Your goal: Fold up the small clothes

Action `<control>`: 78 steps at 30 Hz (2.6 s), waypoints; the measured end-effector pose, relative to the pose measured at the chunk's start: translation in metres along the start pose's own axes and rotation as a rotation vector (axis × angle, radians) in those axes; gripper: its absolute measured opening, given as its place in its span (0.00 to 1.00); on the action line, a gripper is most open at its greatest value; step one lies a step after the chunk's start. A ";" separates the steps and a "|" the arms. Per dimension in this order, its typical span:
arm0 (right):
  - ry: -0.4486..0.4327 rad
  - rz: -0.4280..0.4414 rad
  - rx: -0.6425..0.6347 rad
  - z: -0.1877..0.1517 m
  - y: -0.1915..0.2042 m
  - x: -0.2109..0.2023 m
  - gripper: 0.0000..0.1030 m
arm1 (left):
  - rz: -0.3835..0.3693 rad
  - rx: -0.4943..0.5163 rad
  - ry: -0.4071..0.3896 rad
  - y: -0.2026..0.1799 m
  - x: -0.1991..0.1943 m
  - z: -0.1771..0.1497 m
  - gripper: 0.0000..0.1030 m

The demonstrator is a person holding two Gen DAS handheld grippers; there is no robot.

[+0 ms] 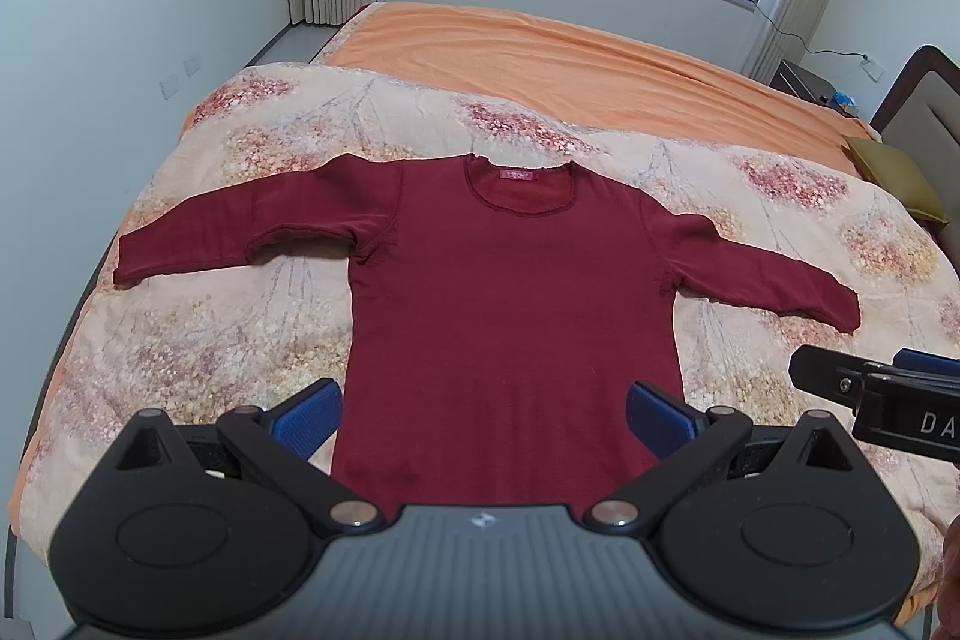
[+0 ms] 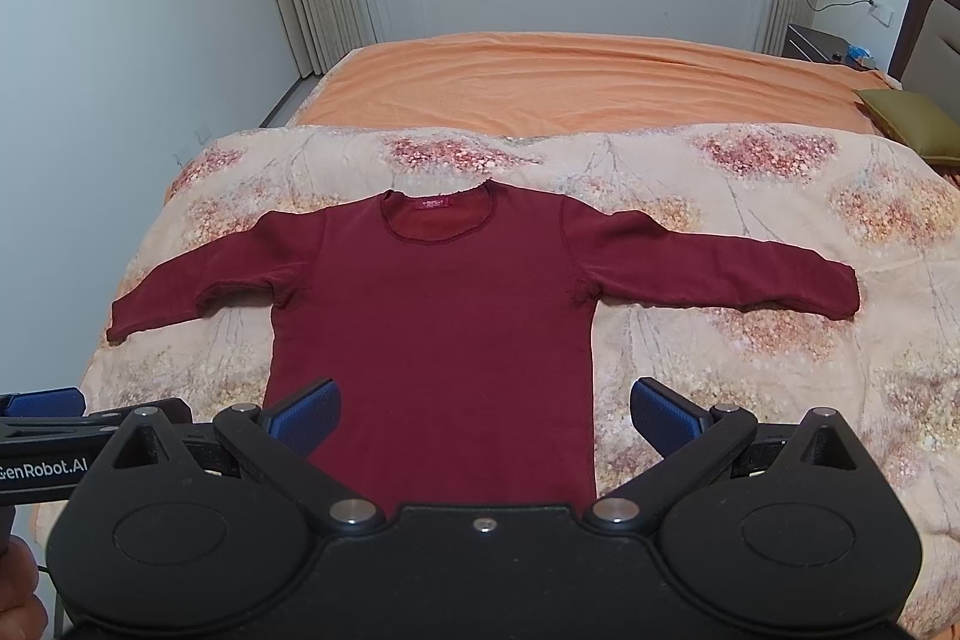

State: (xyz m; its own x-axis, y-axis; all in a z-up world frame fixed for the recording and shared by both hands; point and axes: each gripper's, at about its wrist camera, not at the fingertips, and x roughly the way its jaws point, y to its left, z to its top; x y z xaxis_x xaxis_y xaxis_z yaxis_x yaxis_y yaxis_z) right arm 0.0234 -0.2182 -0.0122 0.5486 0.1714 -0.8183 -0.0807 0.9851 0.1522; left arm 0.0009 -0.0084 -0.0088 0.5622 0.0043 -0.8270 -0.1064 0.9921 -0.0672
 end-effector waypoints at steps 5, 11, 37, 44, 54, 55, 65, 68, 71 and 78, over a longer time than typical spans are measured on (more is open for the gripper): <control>0.006 -0.018 0.001 -0.001 0.002 0.002 1.00 | 0.012 0.022 0.062 0.011 0.006 0.003 1.00; 0.014 -0.053 0.003 0.002 0.011 0.004 0.99 | -0.042 0.027 0.061 0.018 0.014 0.006 1.00; 0.077 -0.156 0.095 -0.057 -0.003 0.029 0.99 | -0.380 0.096 0.130 0.070 0.137 -0.035 1.00; 0.116 -0.152 0.139 -0.065 -0.030 0.050 0.99 | -0.342 0.003 0.169 0.106 0.148 -0.054 0.99; -0.001 -0.115 0.224 -0.016 -0.147 0.062 0.99 | -0.371 0.039 -0.087 0.024 0.120 0.023 1.00; -0.002 -0.100 0.245 -0.015 -0.163 0.068 0.99 | -0.378 0.026 -0.066 0.012 0.125 0.029 1.00; -0.069 0.054 0.604 -0.018 -0.397 0.167 0.95 | -0.291 0.069 0.084 -0.128 0.215 0.025 1.00; -0.093 0.098 0.744 -0.026 -0.470 0.207 0.87 | -0.265 0.111 0.111 -0.170 0.250 0.024 1.00; -0.135 0.176 0.903 -0.041 -0.529 0.246 0.83 | -0.263 0.135 0.118 -0.206 0.280 0.030 1.00; -0.123 0.293 1.100 -0.069 -0.570 0.318 0.72 | -0.268 0.101 0.111 -0.255 0.337 0.056 1.00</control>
State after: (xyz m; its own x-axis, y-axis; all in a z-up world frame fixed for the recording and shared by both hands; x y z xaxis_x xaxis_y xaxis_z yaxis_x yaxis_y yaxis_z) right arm 0.1866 -0.7243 -0.3978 0.7112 0.3296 -0.6209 0.5198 0.3480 0.7802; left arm 0.2628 -0.2525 -0.2392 0.4657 -0.2672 -0.8437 0.1187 0.9636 -0.2397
